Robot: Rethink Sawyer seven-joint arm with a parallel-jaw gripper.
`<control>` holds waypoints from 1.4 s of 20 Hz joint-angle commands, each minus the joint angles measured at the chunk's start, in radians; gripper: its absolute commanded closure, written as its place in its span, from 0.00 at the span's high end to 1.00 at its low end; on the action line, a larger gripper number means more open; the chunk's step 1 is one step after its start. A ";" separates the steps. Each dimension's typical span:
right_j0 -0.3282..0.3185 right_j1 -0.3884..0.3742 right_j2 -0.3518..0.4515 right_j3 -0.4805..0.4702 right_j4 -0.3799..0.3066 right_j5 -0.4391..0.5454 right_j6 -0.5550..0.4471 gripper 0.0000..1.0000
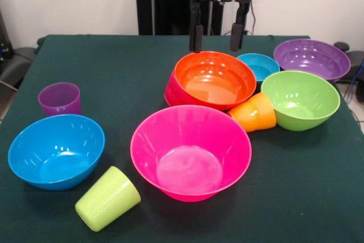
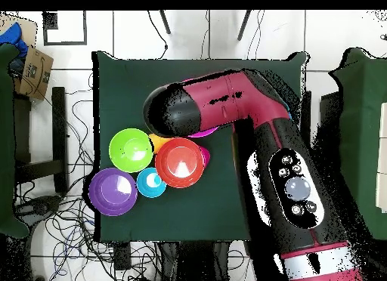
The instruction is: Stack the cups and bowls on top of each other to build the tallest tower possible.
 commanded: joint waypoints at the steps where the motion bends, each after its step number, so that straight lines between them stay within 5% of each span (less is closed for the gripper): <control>1: 0.037 0.067 -0.071 0.047 -0.060 -0.089 0.070 1.00; 28: 0.168 0.206 -0.275 0.011 -0.047 -0.318 0.143 1.00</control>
